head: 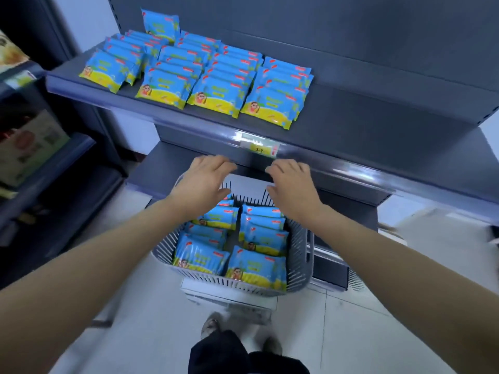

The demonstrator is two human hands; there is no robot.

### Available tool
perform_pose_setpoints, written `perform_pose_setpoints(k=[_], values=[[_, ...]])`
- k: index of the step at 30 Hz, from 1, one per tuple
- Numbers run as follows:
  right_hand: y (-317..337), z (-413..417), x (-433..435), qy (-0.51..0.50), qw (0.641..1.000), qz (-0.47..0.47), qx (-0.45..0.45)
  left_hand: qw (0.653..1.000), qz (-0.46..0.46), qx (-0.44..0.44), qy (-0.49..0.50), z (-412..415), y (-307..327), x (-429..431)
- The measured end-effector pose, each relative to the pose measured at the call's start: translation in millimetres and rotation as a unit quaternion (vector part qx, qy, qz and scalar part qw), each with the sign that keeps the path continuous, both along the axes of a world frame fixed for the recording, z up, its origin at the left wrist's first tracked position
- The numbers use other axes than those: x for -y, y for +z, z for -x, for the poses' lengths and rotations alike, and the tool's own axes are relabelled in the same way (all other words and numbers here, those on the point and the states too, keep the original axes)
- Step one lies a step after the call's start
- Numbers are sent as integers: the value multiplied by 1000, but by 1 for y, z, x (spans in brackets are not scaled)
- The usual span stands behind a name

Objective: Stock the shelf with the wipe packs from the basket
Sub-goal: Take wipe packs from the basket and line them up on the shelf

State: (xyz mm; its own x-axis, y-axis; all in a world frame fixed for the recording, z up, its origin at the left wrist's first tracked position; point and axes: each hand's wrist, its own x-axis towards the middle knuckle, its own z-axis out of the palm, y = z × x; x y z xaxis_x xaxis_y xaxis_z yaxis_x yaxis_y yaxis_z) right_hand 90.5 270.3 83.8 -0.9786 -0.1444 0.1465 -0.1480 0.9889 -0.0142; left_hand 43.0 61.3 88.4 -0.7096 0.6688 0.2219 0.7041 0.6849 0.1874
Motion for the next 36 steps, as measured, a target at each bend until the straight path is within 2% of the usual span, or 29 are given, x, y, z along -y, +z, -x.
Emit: perform_pose_setpoints(k=[3, 7, 14, 20, 24, 29, 33, 36], values=[[-39, -2, -7, 10, 997, -18, 73, 998, 43, 37, 17, -5, -38, 7], [-79, -1, -7, 30, 989, -49, 134, 984, 148, 98, 28, -5, -83, 19], [-129, 2, -3, 15, 957, -89, 277, 941, 283, 183, 28, -5, -129, 32], [-165, 0, -1, -47, 939, -88, 330, 884, 415, 214, -13, -3, -157, 35], [-179, 3, 0, -68, 937, -82, 332, 872, 433, 228, -25, 5, -170, 36], [-182, 1, 4, -43, 931, -126, 341, 882, 412, 221, -57, 12, -180, 36], [-171, 8, 3, -40, 916, -68, 392, 869, 386, 306, -40, 14, -178, 37], [-141, 17, 8, -41, 930, -39, 363, 862, 370, 343, -44, 20, -166, 35]])
